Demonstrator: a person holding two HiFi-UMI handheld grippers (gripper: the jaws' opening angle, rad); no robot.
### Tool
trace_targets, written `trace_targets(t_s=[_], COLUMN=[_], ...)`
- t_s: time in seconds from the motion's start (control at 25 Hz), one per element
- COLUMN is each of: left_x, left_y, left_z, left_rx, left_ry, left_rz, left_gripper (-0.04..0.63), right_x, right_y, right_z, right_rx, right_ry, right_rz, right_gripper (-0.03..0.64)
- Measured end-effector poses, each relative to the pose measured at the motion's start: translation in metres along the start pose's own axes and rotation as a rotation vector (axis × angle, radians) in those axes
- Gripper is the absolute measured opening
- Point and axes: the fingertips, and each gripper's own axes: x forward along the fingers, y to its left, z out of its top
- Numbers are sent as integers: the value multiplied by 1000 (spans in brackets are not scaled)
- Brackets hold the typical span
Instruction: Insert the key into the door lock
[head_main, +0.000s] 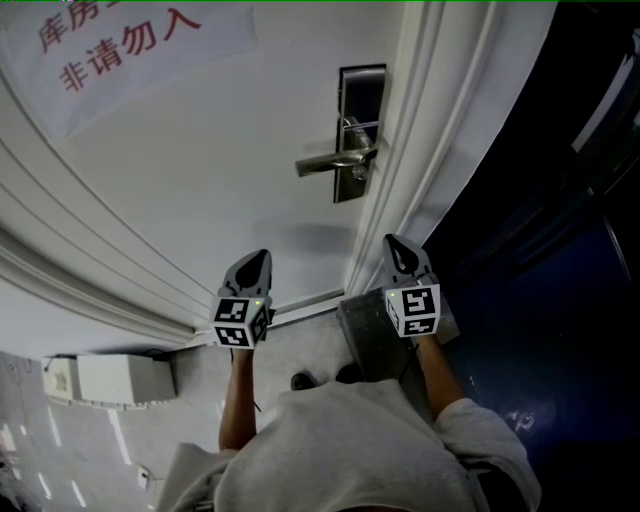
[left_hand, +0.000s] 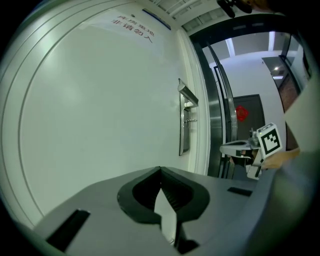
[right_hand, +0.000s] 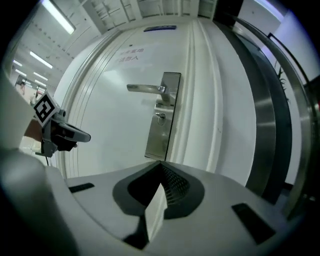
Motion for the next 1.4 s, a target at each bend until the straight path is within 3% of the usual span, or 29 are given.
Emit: trace_targets(t_s=[0.28, 1.0, 1.4], left_x=[-11, -46, -45], left_y=[11, 39, 39], left_z=[-9, -23, -20], left_rx=[-24, -66, -64], left_ry=[0, 1, -10], left_rz=[39, 127, 122], left_gripper=[17, 17, 17], right_x=[-5, 18, 18], right_y=[11, 47, 49], right_z=[-18, 8, 11], right_rx=[89, 73, 74], right_ry=[-10, -42, -47], right_rz=[0, 71, 65], right_gripper=[23, 22, 22])
